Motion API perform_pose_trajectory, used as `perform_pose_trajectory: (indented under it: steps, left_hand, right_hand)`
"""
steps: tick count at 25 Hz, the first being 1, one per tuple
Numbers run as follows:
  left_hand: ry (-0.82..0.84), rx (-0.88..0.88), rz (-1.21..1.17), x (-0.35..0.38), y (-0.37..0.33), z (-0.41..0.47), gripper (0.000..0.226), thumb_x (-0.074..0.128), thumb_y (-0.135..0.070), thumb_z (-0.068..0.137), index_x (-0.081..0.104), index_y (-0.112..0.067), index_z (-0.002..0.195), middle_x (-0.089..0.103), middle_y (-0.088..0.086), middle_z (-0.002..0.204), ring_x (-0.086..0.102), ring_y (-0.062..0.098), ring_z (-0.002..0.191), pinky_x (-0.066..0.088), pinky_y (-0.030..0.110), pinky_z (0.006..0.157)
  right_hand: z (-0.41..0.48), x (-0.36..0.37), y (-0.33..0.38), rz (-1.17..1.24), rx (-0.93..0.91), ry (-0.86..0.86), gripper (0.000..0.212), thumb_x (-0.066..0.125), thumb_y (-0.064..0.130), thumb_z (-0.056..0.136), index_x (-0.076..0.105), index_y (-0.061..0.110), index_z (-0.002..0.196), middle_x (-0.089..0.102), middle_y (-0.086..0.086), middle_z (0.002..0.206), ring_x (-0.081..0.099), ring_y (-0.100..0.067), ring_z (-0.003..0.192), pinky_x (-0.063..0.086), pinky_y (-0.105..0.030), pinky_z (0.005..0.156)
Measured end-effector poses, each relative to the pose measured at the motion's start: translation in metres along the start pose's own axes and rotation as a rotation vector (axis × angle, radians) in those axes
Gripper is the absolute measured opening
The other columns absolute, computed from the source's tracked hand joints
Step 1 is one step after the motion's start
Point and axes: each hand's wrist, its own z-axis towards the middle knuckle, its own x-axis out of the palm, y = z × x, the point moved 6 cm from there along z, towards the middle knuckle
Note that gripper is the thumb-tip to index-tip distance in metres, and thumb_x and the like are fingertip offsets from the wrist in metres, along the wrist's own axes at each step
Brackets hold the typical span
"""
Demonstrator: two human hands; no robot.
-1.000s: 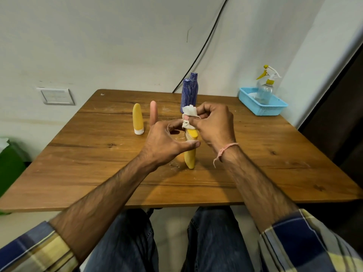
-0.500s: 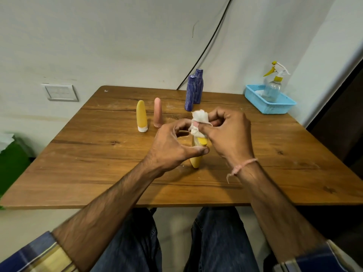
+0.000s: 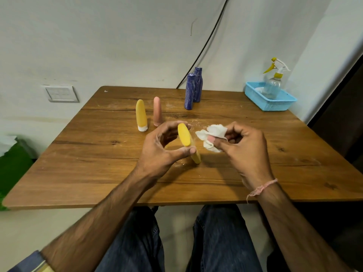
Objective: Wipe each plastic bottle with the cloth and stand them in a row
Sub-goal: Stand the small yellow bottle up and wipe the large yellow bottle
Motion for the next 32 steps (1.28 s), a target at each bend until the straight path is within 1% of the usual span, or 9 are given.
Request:
perform_pose_trajectory:
  steps: [4,7,9,11,14,19,25,29,32]
  left_hand:
    - [-0.056,-0.149,-0.131,-0.003,0.023,-0.020,0.064,0.088,-0.012,0.066,0.064,-0.020,0.124,0.067,-0.005,0.130,0.060,0.012,0.125,0.050,0.046,0.106]
    - [-0.113,-0.187,0.171,-0.019,0.035,-0.027,0.062,0.092,-0.028,0.067,0.065,-0.032,0.123,0.063,-0.009,0.124,0.062,0.011,0.113,0.057,0.036,0.094]
    - [-0.130,-0.177,0.331,-0.026,0.036,-0.030,0.063,0.091,-0.033,0.068,0.062,-0.031,0.124,0.063,-0.007,0.113,0.063,0.013,0.101,0.060,0.032,0.084]
    - [-0.139,-0.176,0.388,-0.026,0.036,-0.034,0.065,0.090,-0.032,0.070,0.058,-0.030,0.127,0.063,-0.007,0.104,0.062,0.012,0.093,0.059,0.026,0.077]
    - [-0.172,-0.183,0.449,-0.027,0.037,-0.039,0.065,0.090,-0.038,0.068,0.058,-0.030,0.124,0.062,-0.007,0.099,0.062,0.011,0.087,0.056,0.021,0.070]
    - [-0.204,-0.199,0.501,-0.026,0.040,-0.042,0.063,0.093,-0.041,0.063,0.062,-0.026,0.115,0.065,-0.007,0.091,0.063,0.007,0.079,0.052,0.013,0.064]
    - [-0.215,-0.162,0.461,-0.022,0.035,-0.045,0.051,0.089,-0.021,0.066,0.065,-0.018,0.111,0.066,-0.003,0.082,0.060,0.004,0.067,0.048,0.011,0.057]
    - [-0.180,-0.141,0.511,-0.023,0.036,-0.043,0.064,0.095,-0.031,0.061,0.062,-0.023,0.115,0.063,-0.008,0.088,0.056,-0.005,0.072,0.049,0.011,0.060]
    - [-0.188,-0.109,0.530,-0.022,0.037,-0.044,0.063,0.095,-0.029,0.061,0.062,-0.022,0.115,0.064,-0.008,0.089,0.058,0.001,0.072,0.051,0.016,0.061]
  right_hand:
    - [0.000,0.001,-0.031,0.001,0.101,-0.023,0.021,0.086,0.017,0.075,0.077,0.022,0.094,0.073,0.015,0.084,0.063,-0.001,0.075,0.053,-0.026,0.068]
    - [-0.003,0.005,-0.044,-0.089,0.111,-0.015,0.021,0.081,0.015,0.082,0.076,0.024,0.100,0.074,0.011,0.093,0.065,-0.005,0.084,0.056,-0.028,0.075]
    - [-0.006,0.006,-0.048,-0.160,0.100,-0.004,0.021,0.078,0.015,0.084,0.074,0.023,0.104,0.072,0.011,0.095,0.064,-0.002,0.086,0.054,-0.021,0.076]
    - [-0.011,0.009,-0.046,-0.263,0.045,-0.009,0.020,0.078,0.014,0.084,0.071,0.021,0.102,0.066,0.015,0.089,0.058,0.003,0.080,0.046,-0.008,0.068]
    - [-0.014,0.018,-0.040,-0.427,-0.105,-0.014,0.019,0.078,0.007,0.082,0.072,0.018,0.096,0.065,0.007,0.093,0.058,-0.004,0.081,0.040,-0.001,0.066]
    - [-0.027,0.048,-0.036,-0.441,-0.162,0.029,0.023,0.071,0.000,0.086,0.077,0.013,0.104,0.066,-0.001,0.101,0.061,-0.014,0.091,0.057,-0.032,0.084]
    - [-0.056,0.093,0.002,-0.298,-0.407,0.275,0.028,0.068,-0.007,0.082,0.078,0.011,0.101,0.067,-0.002,0.093,0.058,-0.017,0.093,0.052,-0.026,0.083]
    - [-0.017,0.061,-0.033,-0.473,-0.213,0.105,0.025,0.069,-0.003,0.082,0.079,0.012,0.100,0.070,-0.003,0.095,0.063,-0.019,0.092,0.055,-0.040,0.085]
    - [-0.026,0.073,-0.017,-0.395,-0.256,0.081,0.024,0.074,-0.002,0.079,0.079,0.014,0.096,0.072,-0.002,0.093,0.066,-0.014,0.087,0.055,-0.030,0.082]
